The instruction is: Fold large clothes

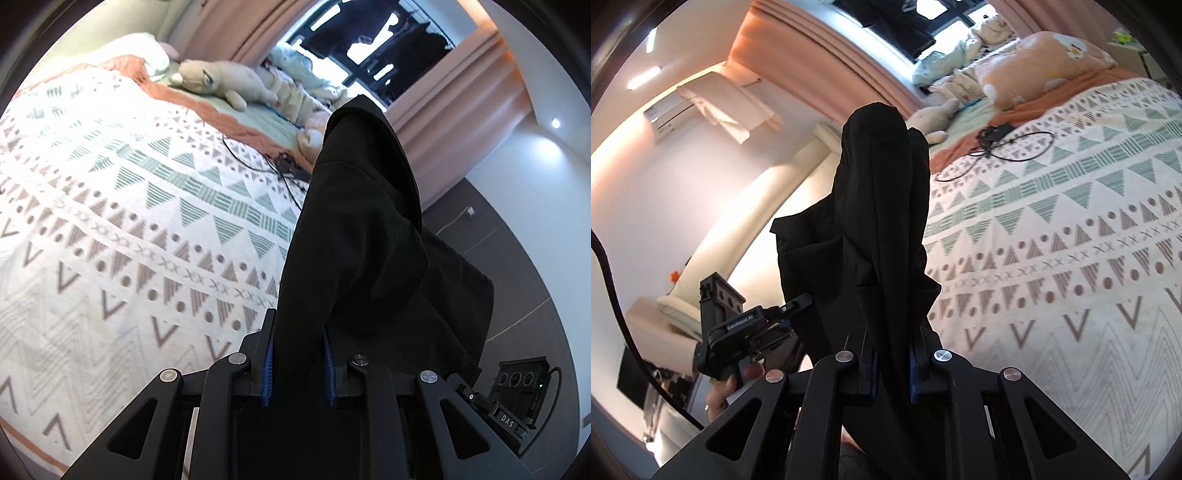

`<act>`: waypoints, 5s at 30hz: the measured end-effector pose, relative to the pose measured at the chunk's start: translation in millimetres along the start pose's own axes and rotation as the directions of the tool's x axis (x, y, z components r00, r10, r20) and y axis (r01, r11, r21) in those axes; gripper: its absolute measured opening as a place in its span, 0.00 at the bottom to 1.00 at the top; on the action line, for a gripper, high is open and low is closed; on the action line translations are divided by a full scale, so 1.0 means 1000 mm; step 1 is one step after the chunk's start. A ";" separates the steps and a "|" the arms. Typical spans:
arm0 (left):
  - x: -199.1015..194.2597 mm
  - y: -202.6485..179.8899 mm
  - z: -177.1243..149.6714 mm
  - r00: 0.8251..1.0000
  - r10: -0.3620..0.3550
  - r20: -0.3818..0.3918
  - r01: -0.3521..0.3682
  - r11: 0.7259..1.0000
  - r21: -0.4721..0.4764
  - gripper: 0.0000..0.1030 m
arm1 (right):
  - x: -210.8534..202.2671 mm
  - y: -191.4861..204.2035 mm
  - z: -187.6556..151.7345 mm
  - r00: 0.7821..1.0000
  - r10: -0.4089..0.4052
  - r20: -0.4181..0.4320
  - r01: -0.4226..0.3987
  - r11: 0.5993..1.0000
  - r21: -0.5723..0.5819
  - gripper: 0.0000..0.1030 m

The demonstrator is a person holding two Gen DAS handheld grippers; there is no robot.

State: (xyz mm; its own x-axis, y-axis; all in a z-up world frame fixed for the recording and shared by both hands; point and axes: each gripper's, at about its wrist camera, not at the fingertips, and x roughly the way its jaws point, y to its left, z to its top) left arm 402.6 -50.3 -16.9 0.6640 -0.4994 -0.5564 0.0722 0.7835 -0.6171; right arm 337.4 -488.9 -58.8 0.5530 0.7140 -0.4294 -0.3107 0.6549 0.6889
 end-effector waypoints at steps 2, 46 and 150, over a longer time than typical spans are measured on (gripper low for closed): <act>-0.018 0.008 0.006 1.000 0.008 0.024 -0.008 1.000 0.000 0.21 | 0.007 0.013 -0.001 1.000 0.018 -0.005 -0.018 1.000 -0.016 0.13; -0.347 0.274 0.093 0.882 0.288 0.374 -0.225 0.953 -0.203 0.20 | 0.315 0.399 -0.117 0.860 0.296 -0.415 -0.435 0.851 -0.293 0.13; -0.220 0.236 -0.055 0.729 0.599 0.331 -0.598 0.793 -0.118 0.96 | 0.285 0.186 -0.102 0.944 -0.196 -0.266 0.088 0.925 -0.369 1.00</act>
State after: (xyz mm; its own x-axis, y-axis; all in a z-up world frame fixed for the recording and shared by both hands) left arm 232.8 224.0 -70.5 0.7736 0.2278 -0.5913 -0.4280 0.8760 -0.2225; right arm 358.5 -138.0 -112.8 0.3768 0.6112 -0.6960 -0.5243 0.7602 0.3837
